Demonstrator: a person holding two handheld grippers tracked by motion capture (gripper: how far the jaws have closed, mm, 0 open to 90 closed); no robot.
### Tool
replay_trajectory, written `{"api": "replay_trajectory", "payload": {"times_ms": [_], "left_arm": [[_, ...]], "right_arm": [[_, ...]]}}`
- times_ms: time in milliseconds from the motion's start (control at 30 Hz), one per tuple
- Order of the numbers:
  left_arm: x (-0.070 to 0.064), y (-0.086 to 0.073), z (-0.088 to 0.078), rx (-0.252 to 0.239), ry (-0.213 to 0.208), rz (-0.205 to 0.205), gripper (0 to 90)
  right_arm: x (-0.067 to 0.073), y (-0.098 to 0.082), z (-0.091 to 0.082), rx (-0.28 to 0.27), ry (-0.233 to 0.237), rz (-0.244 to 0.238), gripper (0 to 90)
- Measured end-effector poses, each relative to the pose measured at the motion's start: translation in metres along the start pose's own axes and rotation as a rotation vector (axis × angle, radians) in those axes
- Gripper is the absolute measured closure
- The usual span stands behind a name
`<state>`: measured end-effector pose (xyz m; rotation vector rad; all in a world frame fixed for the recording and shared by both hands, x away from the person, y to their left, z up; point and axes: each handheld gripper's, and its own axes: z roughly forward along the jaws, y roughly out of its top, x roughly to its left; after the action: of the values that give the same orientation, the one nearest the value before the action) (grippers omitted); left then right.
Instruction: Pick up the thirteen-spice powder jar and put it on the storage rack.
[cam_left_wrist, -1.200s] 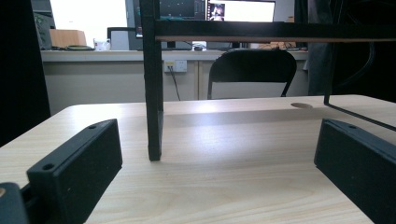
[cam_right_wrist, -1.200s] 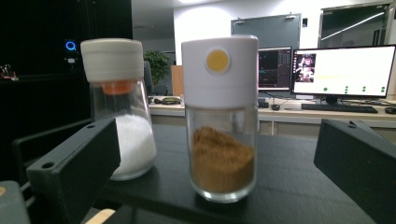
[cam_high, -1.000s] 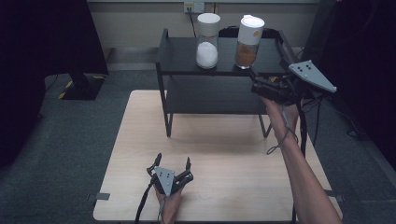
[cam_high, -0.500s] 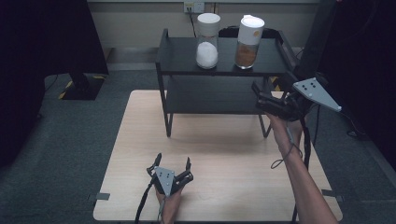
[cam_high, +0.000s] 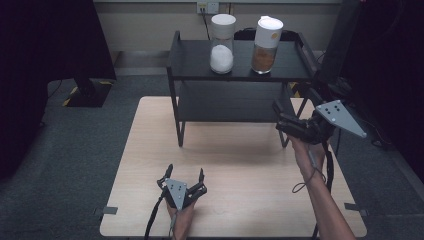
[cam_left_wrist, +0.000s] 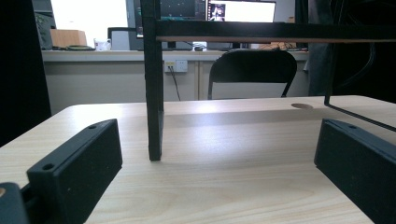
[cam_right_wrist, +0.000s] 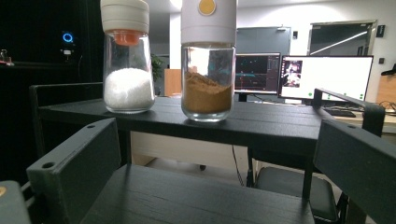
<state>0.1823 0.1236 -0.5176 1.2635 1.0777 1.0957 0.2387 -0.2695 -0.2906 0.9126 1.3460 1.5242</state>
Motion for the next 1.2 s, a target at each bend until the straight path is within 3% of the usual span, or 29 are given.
{"api": "replay_trajectory", "payload": {"times_ms": [233,467,800,1000,1200], "left_arm": [[0.0,0.0,0.0,0.0,0.0,-0.001,0.3],[-0.001,0.0,0.0,0.0,0.003,0.0,0.3],[0.0,0.0,-0.001,0.001,0.0,0.001,0.3],[0.0,0.0,-0.002,0.001,0.0,0.0,0.3],[0.0,0.0,-0.002,0.0,0.0,0.0,0.3]], "right_arm": [[0.004,-0.017,-0.013,0.003,-0.001,-0.016,0.0],[0.009,-0.047,-0.032,0.0,-0.007,-0.011,0.0],[0.014,-0.082,-0.055,0.005,-0.056,0.019,0.0],[0.02,-0.108,-0.07,0.019,-0.098,-0.003,0.0],[0.021,-0.137,-0.083,0.053,-0.121,0.045,0.0]]}}
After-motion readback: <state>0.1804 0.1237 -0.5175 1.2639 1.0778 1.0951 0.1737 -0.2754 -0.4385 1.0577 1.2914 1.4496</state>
